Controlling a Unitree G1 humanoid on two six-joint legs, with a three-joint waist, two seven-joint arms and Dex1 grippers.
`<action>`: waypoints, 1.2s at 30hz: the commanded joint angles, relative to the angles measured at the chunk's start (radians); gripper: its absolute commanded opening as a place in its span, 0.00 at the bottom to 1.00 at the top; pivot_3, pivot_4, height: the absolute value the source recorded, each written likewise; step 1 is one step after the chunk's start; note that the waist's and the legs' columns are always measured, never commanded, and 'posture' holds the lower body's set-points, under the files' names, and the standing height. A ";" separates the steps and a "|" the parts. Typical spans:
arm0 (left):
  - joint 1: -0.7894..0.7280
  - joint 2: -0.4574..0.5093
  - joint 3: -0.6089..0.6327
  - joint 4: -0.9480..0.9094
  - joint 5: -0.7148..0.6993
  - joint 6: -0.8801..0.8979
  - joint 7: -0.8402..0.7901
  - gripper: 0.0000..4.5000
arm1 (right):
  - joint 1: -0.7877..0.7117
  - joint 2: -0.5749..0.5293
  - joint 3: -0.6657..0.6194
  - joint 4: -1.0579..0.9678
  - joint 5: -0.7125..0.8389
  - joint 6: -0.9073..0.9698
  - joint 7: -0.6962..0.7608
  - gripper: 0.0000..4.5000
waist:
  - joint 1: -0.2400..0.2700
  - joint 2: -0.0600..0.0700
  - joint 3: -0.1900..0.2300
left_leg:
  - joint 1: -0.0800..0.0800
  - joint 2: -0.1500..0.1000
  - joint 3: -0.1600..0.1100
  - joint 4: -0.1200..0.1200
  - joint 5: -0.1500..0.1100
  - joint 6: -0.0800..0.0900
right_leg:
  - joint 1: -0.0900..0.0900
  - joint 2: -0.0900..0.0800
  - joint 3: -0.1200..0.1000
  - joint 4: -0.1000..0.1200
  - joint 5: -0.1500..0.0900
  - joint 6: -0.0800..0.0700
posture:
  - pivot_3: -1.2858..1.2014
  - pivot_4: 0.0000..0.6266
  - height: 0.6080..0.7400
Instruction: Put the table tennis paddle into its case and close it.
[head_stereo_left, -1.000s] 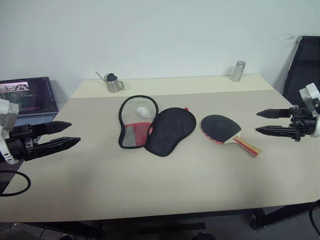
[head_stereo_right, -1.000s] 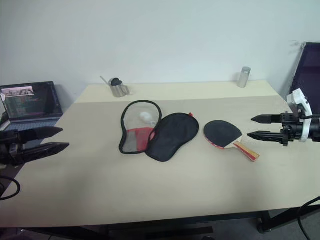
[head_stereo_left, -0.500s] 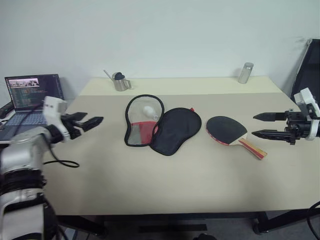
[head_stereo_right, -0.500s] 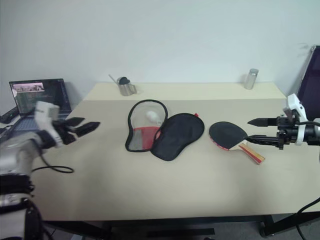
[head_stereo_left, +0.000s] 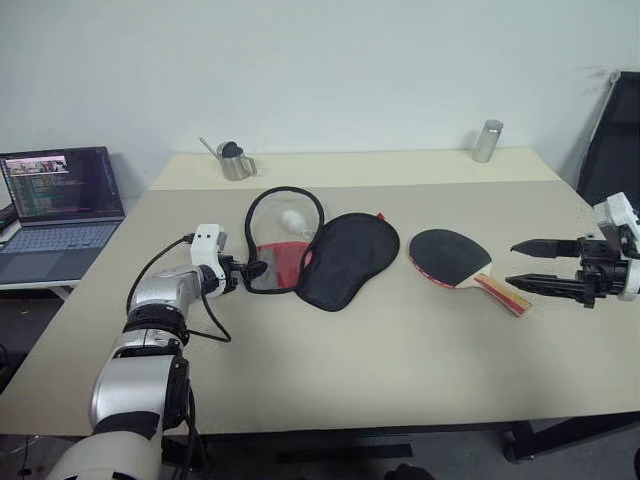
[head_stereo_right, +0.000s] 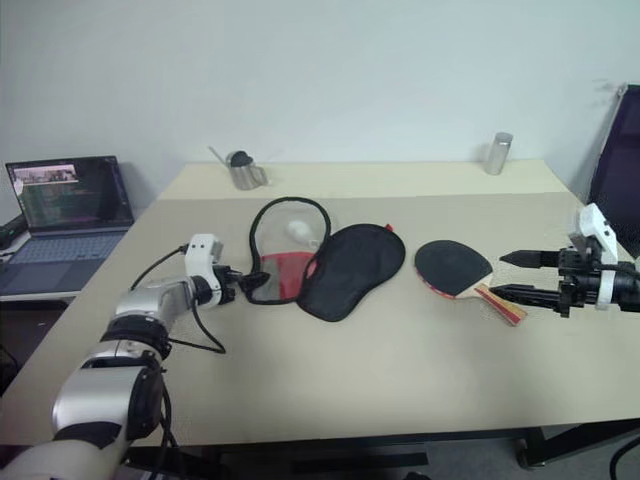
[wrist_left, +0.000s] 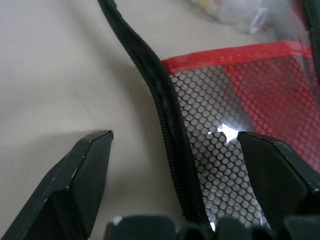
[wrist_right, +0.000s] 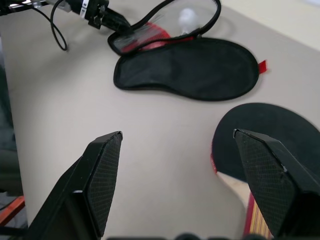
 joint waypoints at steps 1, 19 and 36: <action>0.000 -0.021 -0.003 0.018 0.017 -0.003 0.015 0.97 | 0.007 -0.023 -0.045 -0.043 0.026 0.013 -0.014 0.86 | 0.001 0.000 0.000 | 0.001 0.000 0.000 0.000 0.000 0.000 | 0.001 0.000 0.000 0.000 0.000 0.000 | 0.52 0.24 1.00; 0.032 -0.049 0.003 -0.057 0.016 0.062 -0.009 0.38 | -0.039 0.004 -0.002 -0.034 0.020 -0.006 -0.035 0.87 | 0.004 -0.001 0.000 | 0.009 -0.001 -0.001 0.000 0.000 0.000 | 0.011 0.000 -0.001 -0.001 0.000 0.000 | 0.52 0.24 1.00; 0.160 -0.079 0.099 -0.387 -0.035 0.159 0.231 0.00 | -0.058 0.008 0.006 -0.034 0.016 -0.012 -0.030 0.87 | 0.001 -0.001 0.000 | 0.009 0.000 -0.002 0.000 0.000 0.000 | 0.011 0.000 0.000 0.000 0.000 0.000 | 0.52 0.24 1.00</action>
